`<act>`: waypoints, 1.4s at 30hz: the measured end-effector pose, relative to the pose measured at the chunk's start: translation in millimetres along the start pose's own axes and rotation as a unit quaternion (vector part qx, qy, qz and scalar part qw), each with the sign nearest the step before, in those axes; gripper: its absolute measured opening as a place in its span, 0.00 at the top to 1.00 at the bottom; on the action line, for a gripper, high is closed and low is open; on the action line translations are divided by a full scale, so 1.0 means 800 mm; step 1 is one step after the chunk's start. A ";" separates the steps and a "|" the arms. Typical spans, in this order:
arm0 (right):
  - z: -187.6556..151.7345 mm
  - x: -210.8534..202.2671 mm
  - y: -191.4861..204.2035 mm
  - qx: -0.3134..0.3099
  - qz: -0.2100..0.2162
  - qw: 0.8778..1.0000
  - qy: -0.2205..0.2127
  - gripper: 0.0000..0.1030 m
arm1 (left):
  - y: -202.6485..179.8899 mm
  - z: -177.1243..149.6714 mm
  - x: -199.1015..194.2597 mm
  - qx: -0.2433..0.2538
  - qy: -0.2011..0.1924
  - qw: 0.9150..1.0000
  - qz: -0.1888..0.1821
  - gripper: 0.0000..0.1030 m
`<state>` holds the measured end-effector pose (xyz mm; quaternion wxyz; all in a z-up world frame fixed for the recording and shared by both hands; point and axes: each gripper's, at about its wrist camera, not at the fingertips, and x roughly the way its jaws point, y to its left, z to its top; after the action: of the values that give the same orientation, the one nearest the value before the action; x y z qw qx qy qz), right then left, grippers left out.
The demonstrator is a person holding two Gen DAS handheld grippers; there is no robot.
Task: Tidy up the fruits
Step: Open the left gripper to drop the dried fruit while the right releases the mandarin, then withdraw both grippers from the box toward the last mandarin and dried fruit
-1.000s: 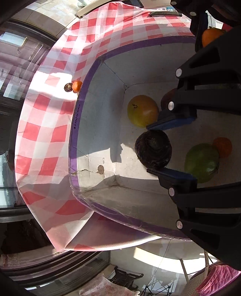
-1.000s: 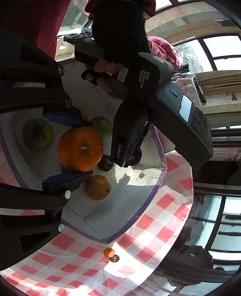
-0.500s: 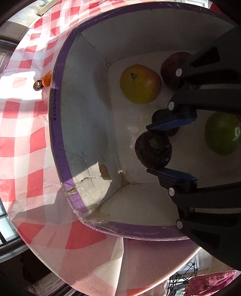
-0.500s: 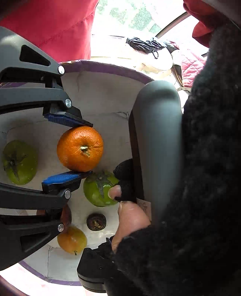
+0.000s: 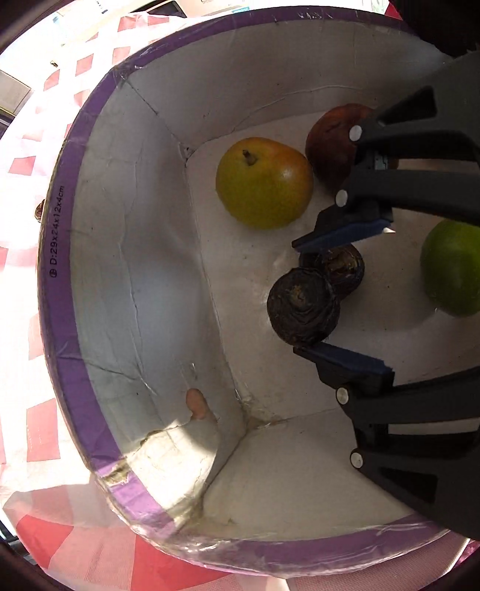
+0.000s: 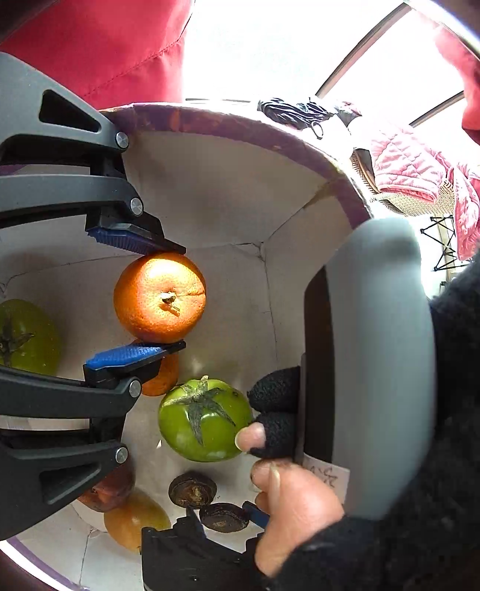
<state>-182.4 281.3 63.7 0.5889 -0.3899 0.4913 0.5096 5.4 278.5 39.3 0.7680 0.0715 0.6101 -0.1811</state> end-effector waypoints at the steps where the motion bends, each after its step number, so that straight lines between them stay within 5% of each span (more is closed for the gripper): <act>1: 0.000 0.004 0.001 -0.005 -0.007 1.000 0.011 0.57 | -0.003 0.000 0.001 0.008 0.001 1.000 0.004 0.46; 9: 0.002 0.014 0.006 -0.032 -0.017 0.999 0.022 0.56 | -0.011 -0.006 0.008 0.032 0.012 0.999 0.022 0.38; 15: -0.002 0.010 0.008 -0.036 -0.039 0.998 0.017 0.55 | -0.038 0.004 0.017 0.071 0.027 0.997 0.019 0.18; 20: -0.003 -0.006 0.011 -0.043 -0.105 0.993 0.010 0.38 | -0.045 0.006 0.003 0.077 0.007 0.997 0.019 0.15; 27: -0.025 -0.074 0.006 -0.066 -0.157 0.980 -0.107 0.22 | -0.050 0.019 -0.041 0.047 -0.051 0.997 0.035 0.08; 31: -0.039 -0.125 -0.026 -0.033 -0.122 0.974 -0.186 0.20 | -0.047 0.030 -0.075 0.014 -0.096 0.993 0.073 0.05; 35: -0.080 -0.172 -0.073 0.023 -0.100 0.964 -0.246 0.16 | -0.048 0.055 -0.121 -0.041 -0.150 0.978 0.141 0.02; 42: -0.181 -0.228 -0.178 0.169 -0.100 0.926 -0.322 0.15 | -0.099 0.123 -0.193 -0.102 -0.271 0.933 0.216 0.02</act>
<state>-68.5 77.7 205.0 0.8209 -0.1464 0.3122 0.4552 36.7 201.9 221.3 0.9278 0.0714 0.3641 0.0396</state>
